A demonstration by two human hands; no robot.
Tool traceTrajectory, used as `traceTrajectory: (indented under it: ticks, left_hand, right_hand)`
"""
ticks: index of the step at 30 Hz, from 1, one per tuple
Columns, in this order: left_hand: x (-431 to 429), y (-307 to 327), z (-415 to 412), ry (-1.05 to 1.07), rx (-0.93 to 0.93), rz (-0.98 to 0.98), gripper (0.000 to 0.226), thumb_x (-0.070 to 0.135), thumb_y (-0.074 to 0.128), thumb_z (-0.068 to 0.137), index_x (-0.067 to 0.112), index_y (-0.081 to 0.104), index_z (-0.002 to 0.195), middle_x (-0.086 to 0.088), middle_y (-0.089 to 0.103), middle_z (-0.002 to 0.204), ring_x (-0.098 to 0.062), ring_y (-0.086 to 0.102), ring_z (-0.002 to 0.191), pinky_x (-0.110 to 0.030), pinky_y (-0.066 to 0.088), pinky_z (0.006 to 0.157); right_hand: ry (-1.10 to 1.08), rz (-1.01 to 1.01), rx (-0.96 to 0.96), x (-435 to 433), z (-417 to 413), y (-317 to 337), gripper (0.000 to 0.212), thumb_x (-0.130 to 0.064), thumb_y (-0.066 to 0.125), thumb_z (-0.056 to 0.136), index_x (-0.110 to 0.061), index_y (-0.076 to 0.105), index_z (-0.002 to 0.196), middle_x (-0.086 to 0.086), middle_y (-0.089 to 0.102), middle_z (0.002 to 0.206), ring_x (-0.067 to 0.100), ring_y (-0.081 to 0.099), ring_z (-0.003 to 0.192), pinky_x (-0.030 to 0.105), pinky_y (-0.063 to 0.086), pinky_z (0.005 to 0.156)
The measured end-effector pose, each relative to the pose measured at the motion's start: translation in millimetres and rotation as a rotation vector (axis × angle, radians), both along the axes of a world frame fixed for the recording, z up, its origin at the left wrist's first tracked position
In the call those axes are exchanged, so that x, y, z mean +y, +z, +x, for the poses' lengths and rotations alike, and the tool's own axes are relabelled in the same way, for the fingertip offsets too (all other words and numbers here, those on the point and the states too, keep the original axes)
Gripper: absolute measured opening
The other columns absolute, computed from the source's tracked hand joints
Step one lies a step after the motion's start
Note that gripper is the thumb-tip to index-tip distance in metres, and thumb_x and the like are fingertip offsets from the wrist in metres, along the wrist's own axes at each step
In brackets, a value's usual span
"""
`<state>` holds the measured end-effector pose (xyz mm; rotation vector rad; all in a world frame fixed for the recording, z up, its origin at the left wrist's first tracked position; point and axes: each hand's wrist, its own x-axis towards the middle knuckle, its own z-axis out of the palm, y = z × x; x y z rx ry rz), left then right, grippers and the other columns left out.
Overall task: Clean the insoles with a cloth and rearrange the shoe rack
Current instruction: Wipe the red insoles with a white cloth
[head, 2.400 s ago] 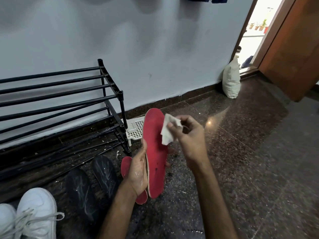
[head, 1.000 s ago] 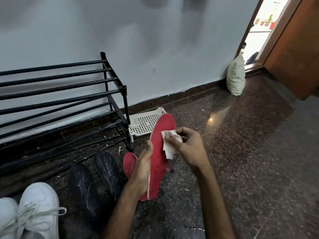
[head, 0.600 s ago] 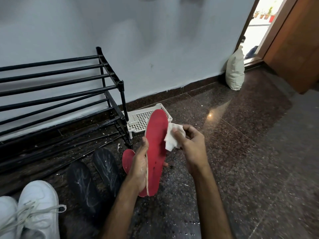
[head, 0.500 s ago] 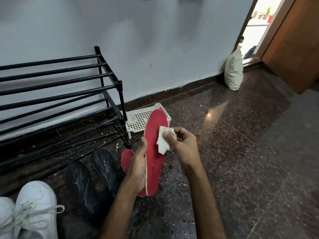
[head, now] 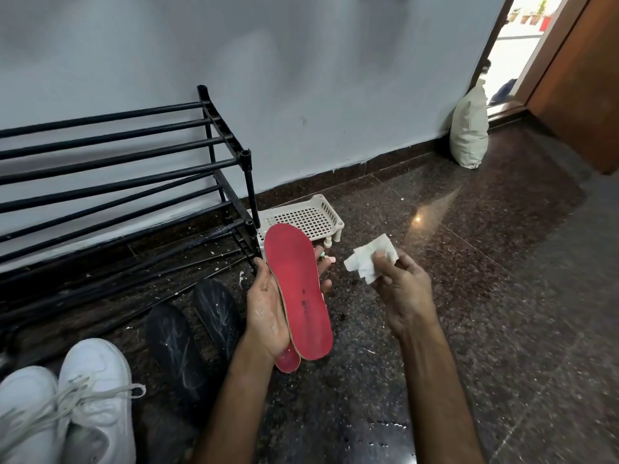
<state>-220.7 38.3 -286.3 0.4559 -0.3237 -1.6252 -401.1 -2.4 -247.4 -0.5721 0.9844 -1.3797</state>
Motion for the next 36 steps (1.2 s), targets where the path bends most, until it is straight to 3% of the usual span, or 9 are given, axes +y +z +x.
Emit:
traceTrajectory:
  ticks: [5,8,10,16,18,22,25,31,36]
  left_hand:
    - [-4,-10,-1,-0.004,0.041,0.05,0.07,0.058,0.03,0.1,0.009,0.038,0.149,-0.02,0.045,0.148,-0.035,0.049,0.133,-0.052,0.045,0.105]
    - [-11,-9,-4,0.044,-0.026,0.119,0.07,0.058,0.024,0.101,0.006,0.048,0.141,-0.017,0.064,0.128,-0.028,0.065,0.112,-0.045,0.051,0.096]
    - [-13,-7,-4,0.062,-0.007,0.137,0.072,0.057,0.021,0.102,0.003,0.05,0.139,-0.018,0.063,0.129,-0.03,0.064,0.116,-0.045,0.048,0.099]
    - [-15,-17,10,0.143,0.177,0.074,0.065,0.052,0.028,0.102,0.007,0.043,0.145,-0.017,0.055,0.141,-0.033,0.05,0.132,-0.056,0.044,0.102]
    - [-16,-24,15,0.146,0.189,0.037,0.064,0.05,0.031,0.102,0.008,0.038,0.149,-0.016,0.049,0.146,-0.033,0.047,0.135,-0.058,0.039,0.106]
    - [-18,-38,14,0.124,0.159,0.027,0.063,0.05,0.029,0.103,0.008,0.035,0.15,-0.015,0.044,0.151,-0.032,0.044,0.138,-0.056,0.038,0.108]
    - [-20,-47,6,0.118,0.177,0.058,0.062,0.048,0.027,0.104,0.007,0.037,0.149,-0.016,0.046,0.149,-0.033,0.047,0.136,-0.053,0.04,0.108]
    - [-31,-71,-8,0.108,0.17,0.092,0.061,0.047,0.031,0.104,0.007,0.034,0.151,-0.014,0.044,0.151,-0.034,0.045,0.136,-0.05,0.037,0.111]
    - [-46,-82,-18,0.099,0.092,0.177,0.059,0.048,0.032,0.103,0.008,0.045,0.143,-0.015,0.052,0.144,-0.031,0.055,0.127,-0.047,0.04,0.109]
  right_hand:
    - [0.042,-0.317,0.519,11,16,17,0.015,-0.006,0.066,0.089,-0.016,0.069,0.099,-0.001,0.073,0.092,0.009,0.069,0.082,0.021,0.054,0.066]
    - [0.267,-0.498,0.843,23,36,16,0.015,-0.009,0.068,0.088,-0.017,0.07,0.1,-0.013,0.07,0.091,-0.003,0.066,0.082,0.011,0.051,0.068]
    - [0.383,-0.609,0.953,32,48,7,0.009,-0.013,0.072,0.086,-0.016,0.073,0.095,-0.011,0.071,0.085,-0.002,0.064,0.077,0.007,0.045,0.066]
    - [0.844,-0.392,0.89,41,20,-25,0.01,-0.014,0.077,0.081,-0.014,0.075,0.092,0.0,0.075,0.087,0.017,0.07,0.078,0.034,0.056,0.07]
    - [0.904,-0.321,0.842,42,0,-30,0.011,-0.006,0.076,0.081,-0.007,0.074,0.092,0.006,0.075,0.085,0.016,0.069,0.074,0.031,0.054,0.068]
    - [0.467,-0.192,0.534,31,-23,-27,0.017,0.0,0.068,0.085,-0.001,0.068,0.102,0.011,0.074,0.088,0.018,0.069,0.074,0.027,0.053,0.063]
    - [0.169,-0.073,0.49,19,-22,-41,0.019,-0.001,0.066,0.088,-0.007,0.066,0.107,0.015,0.073,0.096,0.023,0.068,0.078,0.035,0.055,0.065]
    - [0.171,0.022,0.384,10,0,-60,0.027,-0.003,0.072,0.083,-0.006,0.064,0.109,0.014,0.073,0.096,0.024,0.071,0.081,0.034,0.055,0.066]
    - [0.191,0.081,0.834,16,8,-99,0.037,-0.004,0.065,0.087,-0.021,0.062,0.12,-0.003,0.069,0.109,0.008,0.065,0.078,0.018,0.051,0.062]
